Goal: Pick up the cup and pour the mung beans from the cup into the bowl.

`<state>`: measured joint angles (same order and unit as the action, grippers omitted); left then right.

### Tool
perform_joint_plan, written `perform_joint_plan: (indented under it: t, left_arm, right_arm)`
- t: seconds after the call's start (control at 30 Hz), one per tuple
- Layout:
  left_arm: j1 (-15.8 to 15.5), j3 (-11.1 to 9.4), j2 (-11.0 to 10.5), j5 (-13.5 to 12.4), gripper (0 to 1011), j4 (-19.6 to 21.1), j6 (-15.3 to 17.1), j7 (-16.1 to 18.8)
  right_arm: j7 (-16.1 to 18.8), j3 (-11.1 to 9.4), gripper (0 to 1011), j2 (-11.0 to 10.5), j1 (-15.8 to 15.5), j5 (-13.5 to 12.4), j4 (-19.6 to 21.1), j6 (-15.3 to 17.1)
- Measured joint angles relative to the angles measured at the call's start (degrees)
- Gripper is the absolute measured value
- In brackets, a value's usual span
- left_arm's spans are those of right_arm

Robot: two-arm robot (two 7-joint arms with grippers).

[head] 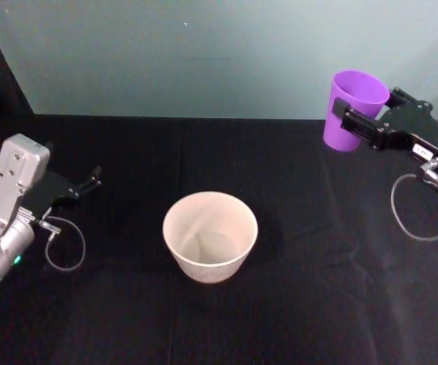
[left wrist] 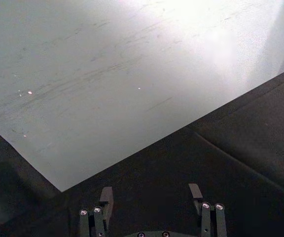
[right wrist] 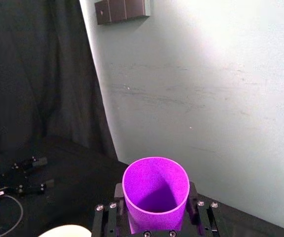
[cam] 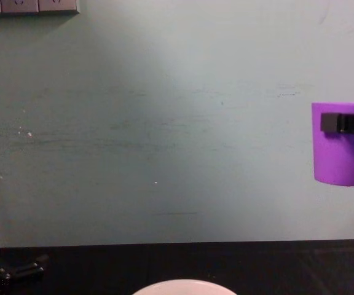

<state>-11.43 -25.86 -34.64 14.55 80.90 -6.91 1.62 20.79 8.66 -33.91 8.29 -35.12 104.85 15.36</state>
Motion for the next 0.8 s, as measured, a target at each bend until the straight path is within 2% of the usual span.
perform_joint_plan:
  t: [0.8]
  left_arm:
    - [0.0,0.0,0.0,0.0,1000,0.0,0.0,0.0]
  right_arm:
    - [-0.1,-0.1,729,0.0,0.0,-0.1,0.2,0.2]
